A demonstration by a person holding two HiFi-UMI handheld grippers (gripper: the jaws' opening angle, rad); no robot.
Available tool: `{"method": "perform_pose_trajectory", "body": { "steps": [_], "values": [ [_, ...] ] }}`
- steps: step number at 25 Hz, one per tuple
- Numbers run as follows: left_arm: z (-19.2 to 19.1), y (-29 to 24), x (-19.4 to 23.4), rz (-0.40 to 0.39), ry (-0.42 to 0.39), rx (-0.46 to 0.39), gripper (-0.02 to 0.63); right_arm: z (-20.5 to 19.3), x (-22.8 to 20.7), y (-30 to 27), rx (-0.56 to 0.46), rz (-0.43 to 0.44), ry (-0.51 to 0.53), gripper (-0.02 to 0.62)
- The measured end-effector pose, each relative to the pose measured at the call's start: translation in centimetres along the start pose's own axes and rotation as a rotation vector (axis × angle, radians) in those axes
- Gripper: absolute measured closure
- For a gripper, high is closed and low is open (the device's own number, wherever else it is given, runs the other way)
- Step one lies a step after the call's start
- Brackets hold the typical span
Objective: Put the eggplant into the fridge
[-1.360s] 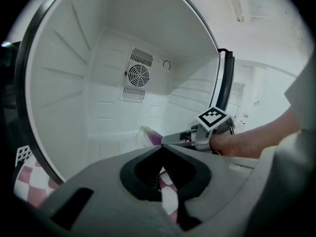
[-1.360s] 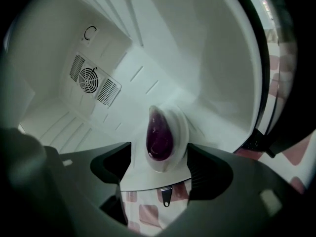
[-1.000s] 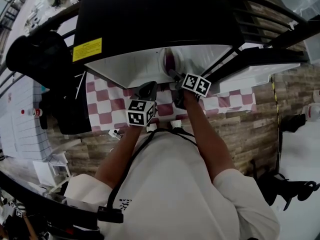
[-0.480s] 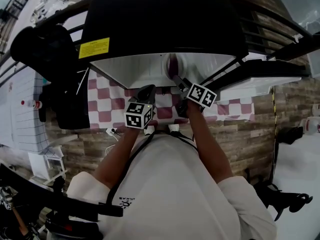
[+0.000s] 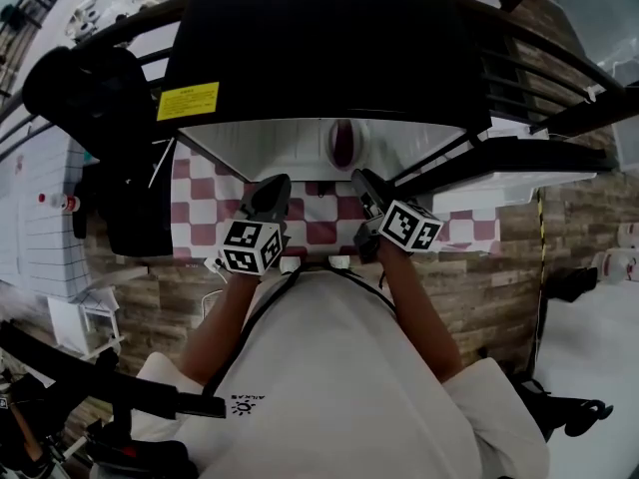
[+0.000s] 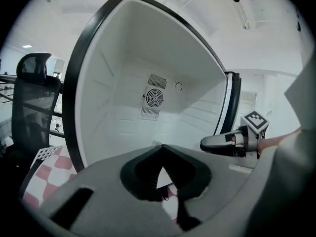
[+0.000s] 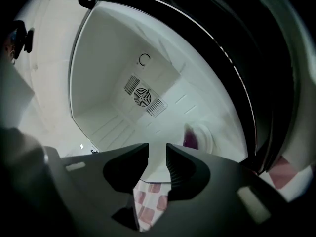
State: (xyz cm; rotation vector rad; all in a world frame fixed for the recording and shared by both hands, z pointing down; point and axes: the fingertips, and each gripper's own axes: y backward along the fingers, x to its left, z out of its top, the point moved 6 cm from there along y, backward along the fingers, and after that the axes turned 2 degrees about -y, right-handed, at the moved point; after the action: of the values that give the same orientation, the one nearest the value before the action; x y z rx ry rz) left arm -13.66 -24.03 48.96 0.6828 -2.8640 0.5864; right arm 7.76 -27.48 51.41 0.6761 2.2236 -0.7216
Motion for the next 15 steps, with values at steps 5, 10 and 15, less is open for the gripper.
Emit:
{"method": "perform_pose_trajectory", "body": {
  "steps": [5, 10, 15],
  "values": [
    [1.7, 1.3, -0.4, 0.005, -0.001, -0.047, 0.601, 0.6, 1.4, 1.6, 0.007, 0.037, 0.087, 0.506],
    [2.3, 2.3, -0.7, 0.011, 0.012, -0.073, 0.601, 1.4, 3.3, 2.7, -0.004, 0.076, 0.165, 0.534],
    [2.9, 3.4, -0.6, 0.017, 0.015, -0.091, 0.601, 2.4, 5.5, 3.8, -0.015, 0.096, 0.302, 0.563]
  ]
}}
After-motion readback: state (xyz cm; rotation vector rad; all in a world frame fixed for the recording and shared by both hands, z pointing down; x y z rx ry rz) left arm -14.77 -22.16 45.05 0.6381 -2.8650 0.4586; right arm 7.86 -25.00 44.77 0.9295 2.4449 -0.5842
